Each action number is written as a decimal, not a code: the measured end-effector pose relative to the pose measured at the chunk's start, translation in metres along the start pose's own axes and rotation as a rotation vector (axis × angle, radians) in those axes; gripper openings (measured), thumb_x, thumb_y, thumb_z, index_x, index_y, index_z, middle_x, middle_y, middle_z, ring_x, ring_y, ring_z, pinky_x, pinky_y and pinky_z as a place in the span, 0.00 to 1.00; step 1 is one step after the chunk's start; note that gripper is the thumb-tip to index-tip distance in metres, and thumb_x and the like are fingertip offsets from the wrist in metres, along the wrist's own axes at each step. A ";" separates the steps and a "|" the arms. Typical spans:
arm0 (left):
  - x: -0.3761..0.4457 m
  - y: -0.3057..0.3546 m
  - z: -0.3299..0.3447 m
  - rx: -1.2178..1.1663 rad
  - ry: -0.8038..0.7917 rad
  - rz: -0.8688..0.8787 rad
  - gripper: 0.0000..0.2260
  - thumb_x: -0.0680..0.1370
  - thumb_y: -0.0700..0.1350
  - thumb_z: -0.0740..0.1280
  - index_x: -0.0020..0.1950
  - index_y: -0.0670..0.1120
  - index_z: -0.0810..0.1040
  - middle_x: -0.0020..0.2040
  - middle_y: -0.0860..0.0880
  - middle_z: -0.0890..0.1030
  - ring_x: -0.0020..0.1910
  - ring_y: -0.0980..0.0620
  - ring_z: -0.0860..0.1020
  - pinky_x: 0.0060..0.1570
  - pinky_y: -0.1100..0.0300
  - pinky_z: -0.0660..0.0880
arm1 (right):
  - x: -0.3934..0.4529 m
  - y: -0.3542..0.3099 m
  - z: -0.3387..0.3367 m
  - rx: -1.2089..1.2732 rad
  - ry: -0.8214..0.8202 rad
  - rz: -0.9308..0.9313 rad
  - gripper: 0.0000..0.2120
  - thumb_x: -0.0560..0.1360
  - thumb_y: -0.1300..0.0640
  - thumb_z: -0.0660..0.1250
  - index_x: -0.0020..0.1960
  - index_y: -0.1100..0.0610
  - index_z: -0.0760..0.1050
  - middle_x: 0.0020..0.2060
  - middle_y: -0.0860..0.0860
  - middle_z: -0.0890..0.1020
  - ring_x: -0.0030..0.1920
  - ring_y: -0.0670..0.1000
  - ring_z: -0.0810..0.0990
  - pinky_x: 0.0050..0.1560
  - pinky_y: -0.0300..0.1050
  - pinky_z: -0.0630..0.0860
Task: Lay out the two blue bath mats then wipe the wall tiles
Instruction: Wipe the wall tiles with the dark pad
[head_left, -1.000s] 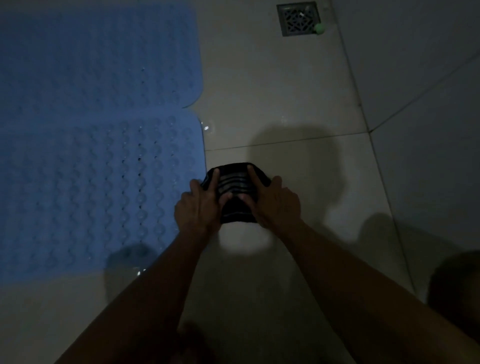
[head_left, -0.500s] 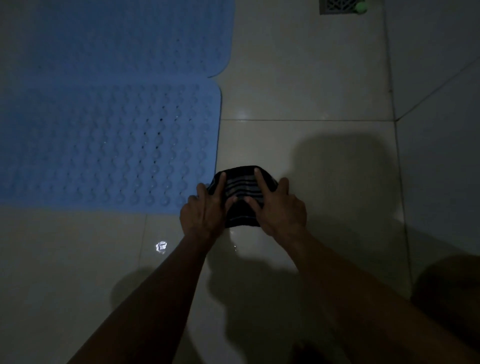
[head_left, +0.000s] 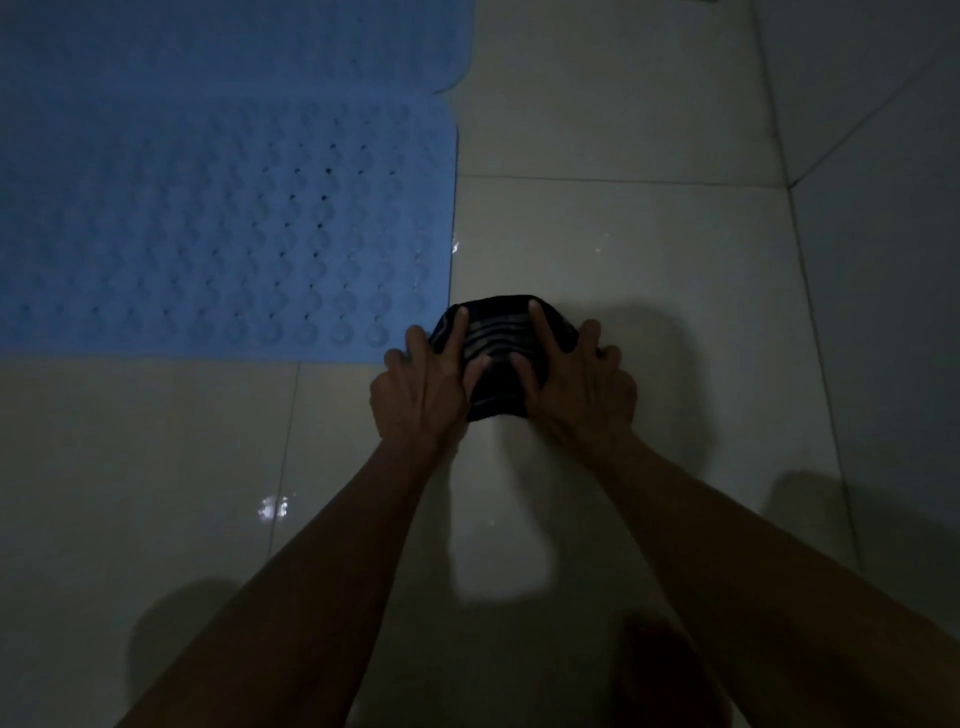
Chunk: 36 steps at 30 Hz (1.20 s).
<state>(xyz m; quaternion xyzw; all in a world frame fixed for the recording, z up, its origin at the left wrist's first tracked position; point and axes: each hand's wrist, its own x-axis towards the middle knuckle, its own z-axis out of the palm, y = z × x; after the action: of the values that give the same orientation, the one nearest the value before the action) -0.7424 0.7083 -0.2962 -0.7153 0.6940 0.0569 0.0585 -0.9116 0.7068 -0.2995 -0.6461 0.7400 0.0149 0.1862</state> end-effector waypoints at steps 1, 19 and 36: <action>-0.008 -0.003 0.002 0.005 0.007 -0.007 0.29 0.81 0.67 0.53 0.80 0.58 0.59 0.60 0.41 0.74 0.43 0.41 0.77 0.31 0.56 0.63 | -0.008 0.000 0.001 -0.010 -0.008 -0.002 0.32 0.80 0.30 0.47 0.79 0.35 0.39 0.70 0.57 0.61 0.59 0.62 0.70 0.47 0.51 0.64; -0.098 -0.031 0.012 -0.117 -0.093 -0.180 0.32 0.81 0.68 0.49 0.82 0.58 0.45 0.62 0.42 0.70 0.51 0.42 0.75 0.36 0.53 0.66 | -0.068 -0.018 0.016 -0.167 -0.031 -0.202 0.32 0.79 0.30 0.47 0.79 0.34 0.39 0.70 0.57 0.62 0.58 0.61 0.74 0.49 0.51 0.73; -0.104 -0.107 0.021 -0.171 -0.012 -0.384 0.32 0.79 0.67 0.53 0.80 0.53 0.61 0.56 0.42 0.74 0.47 0.42 0.75 0.30 0.55 0.66 | -0.041 -0.107 0.029 -0.306 -0.028 -0.490 0.33 0.79 0.30 0.47 0.80 0.36 0.40 0.66 0.56 0.64 0.52 0.59 0.73 0.40 0.48 0.67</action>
<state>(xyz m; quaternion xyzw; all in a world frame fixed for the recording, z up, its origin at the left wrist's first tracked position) -0.6387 0.8175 -0.2993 -0.8364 0.5373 0.1078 0.0115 -0.7973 0.7357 -0.2905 -0.8261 0.5482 0.0897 0.0947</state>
